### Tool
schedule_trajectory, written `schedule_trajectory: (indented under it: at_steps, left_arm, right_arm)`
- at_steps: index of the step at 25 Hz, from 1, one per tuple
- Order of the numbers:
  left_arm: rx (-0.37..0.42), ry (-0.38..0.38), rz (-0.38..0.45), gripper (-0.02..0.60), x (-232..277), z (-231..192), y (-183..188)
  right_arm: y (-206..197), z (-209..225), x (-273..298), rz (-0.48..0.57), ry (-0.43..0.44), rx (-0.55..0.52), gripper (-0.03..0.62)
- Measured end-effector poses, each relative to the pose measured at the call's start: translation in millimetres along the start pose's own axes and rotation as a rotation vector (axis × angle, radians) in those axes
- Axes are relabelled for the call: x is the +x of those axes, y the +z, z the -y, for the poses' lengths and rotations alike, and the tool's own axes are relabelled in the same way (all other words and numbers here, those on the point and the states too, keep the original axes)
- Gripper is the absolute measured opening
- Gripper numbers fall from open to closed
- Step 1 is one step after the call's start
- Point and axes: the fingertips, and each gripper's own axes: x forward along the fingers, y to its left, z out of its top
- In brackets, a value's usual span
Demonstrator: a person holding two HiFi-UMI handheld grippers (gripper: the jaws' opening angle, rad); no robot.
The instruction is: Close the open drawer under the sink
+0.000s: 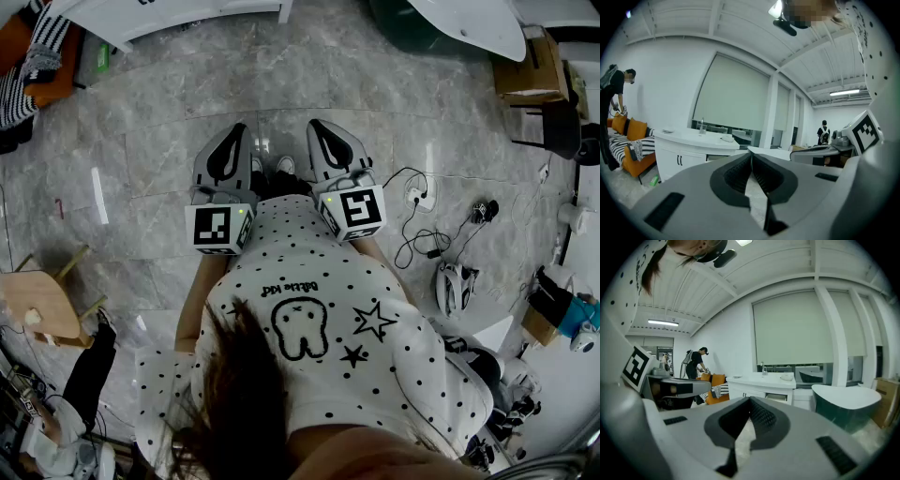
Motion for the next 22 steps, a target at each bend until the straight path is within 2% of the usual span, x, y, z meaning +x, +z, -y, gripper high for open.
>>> schedule_trajectory:
  at_steps: [18,22]
  left_arm:
    - [-0.005,0.04,0.018,0.018,19.0,-5.8,6.9]
    - [-0.006,0.053,0.02,0.018,21.6,-5.9,6.8]
  right_arm:
    - [2.0,18.9,12.1,-0.01,0.014,-0.008,0.014]
    - [2.3,23.8,10.7,0.017,0.041,0.039,0.014]
